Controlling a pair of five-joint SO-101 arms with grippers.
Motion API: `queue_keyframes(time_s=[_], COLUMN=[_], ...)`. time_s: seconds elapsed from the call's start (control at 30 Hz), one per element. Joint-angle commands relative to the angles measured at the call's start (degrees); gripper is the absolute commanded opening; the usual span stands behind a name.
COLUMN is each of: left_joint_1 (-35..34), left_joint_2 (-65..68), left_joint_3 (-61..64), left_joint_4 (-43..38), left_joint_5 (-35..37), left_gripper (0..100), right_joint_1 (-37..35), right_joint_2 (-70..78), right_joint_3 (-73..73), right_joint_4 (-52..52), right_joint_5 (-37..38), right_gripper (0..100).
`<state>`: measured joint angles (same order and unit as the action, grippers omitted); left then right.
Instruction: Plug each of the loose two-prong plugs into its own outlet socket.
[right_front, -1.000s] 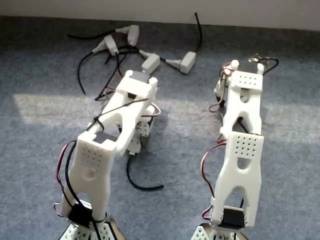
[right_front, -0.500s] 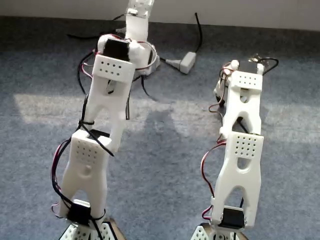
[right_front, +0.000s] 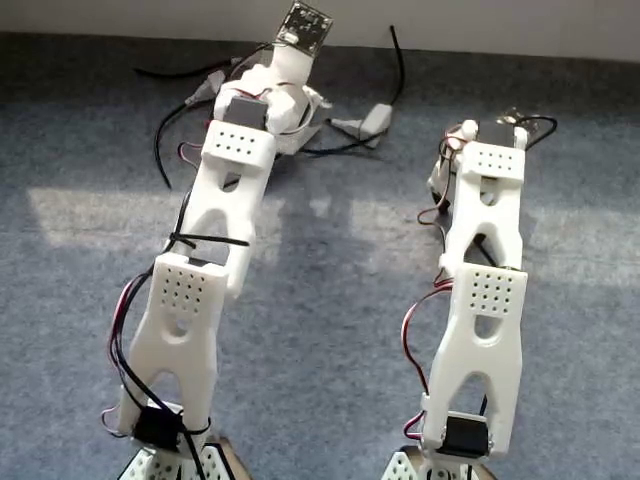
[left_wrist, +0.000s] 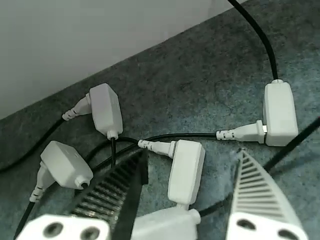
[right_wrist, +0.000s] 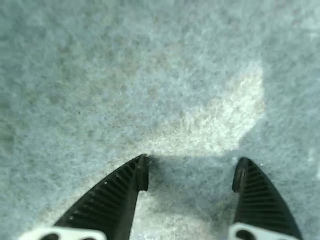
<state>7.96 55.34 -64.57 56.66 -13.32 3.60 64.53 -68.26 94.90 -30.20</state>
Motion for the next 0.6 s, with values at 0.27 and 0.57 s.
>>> queue_keyframes(time_s=[0.27, 0.57], left_joint_1=[-1.98, -5.14], left_joint_2=[-11.12, -23.43], left_joint_3=[-22.46, -21.41], left_joint_4=[38.59, 46.15], left_joint_5=[6.77, 12.13], left_gripper=[26, 4], right_joint_1=[-0.22, -0.48], right_joint_2=[-1.54, -1.63], right_joint_3=[-4.35, -18.33], right_joint_4=[1.8, 6.29], right_joint_5=[1.05, 1.05], right_gripper=[26.8, 26.7])
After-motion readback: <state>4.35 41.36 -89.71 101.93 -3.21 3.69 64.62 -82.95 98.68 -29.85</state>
